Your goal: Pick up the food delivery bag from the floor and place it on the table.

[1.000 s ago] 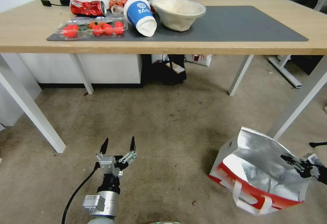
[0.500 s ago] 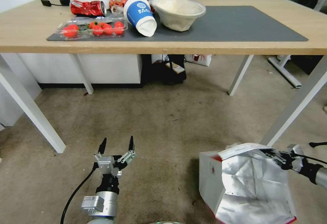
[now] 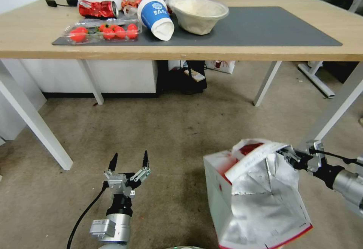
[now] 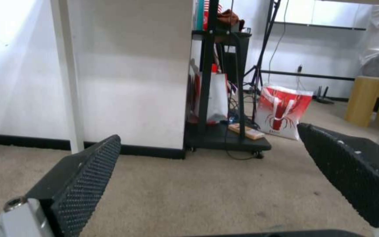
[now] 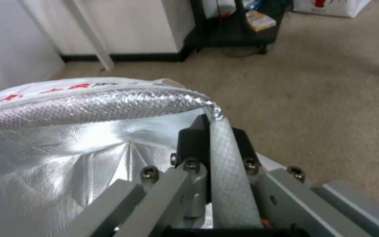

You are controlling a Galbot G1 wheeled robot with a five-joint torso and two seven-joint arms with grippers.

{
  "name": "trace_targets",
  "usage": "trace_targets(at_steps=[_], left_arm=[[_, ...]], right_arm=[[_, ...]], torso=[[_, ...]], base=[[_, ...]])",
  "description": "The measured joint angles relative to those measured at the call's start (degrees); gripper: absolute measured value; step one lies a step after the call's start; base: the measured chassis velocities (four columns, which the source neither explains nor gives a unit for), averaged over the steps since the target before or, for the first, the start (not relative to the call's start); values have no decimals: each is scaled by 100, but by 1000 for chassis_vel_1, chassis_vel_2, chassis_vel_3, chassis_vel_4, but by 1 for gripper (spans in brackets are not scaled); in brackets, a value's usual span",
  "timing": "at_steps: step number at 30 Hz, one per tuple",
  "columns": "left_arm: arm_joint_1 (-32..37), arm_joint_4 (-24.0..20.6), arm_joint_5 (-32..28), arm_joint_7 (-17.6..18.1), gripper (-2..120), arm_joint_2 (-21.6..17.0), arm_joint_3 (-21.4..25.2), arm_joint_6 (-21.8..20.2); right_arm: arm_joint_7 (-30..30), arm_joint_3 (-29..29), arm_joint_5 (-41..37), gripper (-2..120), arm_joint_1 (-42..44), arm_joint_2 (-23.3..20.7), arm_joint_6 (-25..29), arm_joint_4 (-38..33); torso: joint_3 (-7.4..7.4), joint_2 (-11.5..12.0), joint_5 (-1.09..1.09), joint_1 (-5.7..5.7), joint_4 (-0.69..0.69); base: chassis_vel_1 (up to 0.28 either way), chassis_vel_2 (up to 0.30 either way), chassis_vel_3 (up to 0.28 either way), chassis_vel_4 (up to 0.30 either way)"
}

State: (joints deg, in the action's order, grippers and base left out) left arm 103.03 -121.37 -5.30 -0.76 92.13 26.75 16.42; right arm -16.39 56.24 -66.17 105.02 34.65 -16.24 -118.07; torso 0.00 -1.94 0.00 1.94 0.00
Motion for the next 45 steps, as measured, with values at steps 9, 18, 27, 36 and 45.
trace_targets(at_steps=[9, 18, 27, 36, 45], left_arm=[[-1, -76, -251, -14, 100, 0, 19, 42], [11, -115, -288, -2, 100, 0, 34, 43], [40, -198, -297, 50, 100, 0, 31, 3], [55, -268, -298, 83, 100, -15, 41, -31], [38, -284, -280, 129, 100, -2, 33, -41]], right_arm=[[1411, 161, -1223, 0, 53, 31, -655, -1109], [2085, 246, -1809, 0, -126, 87, -1015, -1851], [2479, 175, -1953, 0, -230, 127, -1176, -2167], [2757, -23, -1993, 0, -317, 245, -1266, -2344], [2831, -171, -1923, 0, -307, 365, -1329, -2432]], torso=[[0, 0, -1, 0, 0], [0, 0, -1, 0, 0], [0, 0, -1, 0, 0], [0, 0, 0, 0, 0], [0, 0, 0, 0, 0]], base=[[0, 0, 0, 0], [0, 0, 0, 0], [0, 0, 0, 0], [0, 0, 0, 0], [0, 0, 0, 0]])
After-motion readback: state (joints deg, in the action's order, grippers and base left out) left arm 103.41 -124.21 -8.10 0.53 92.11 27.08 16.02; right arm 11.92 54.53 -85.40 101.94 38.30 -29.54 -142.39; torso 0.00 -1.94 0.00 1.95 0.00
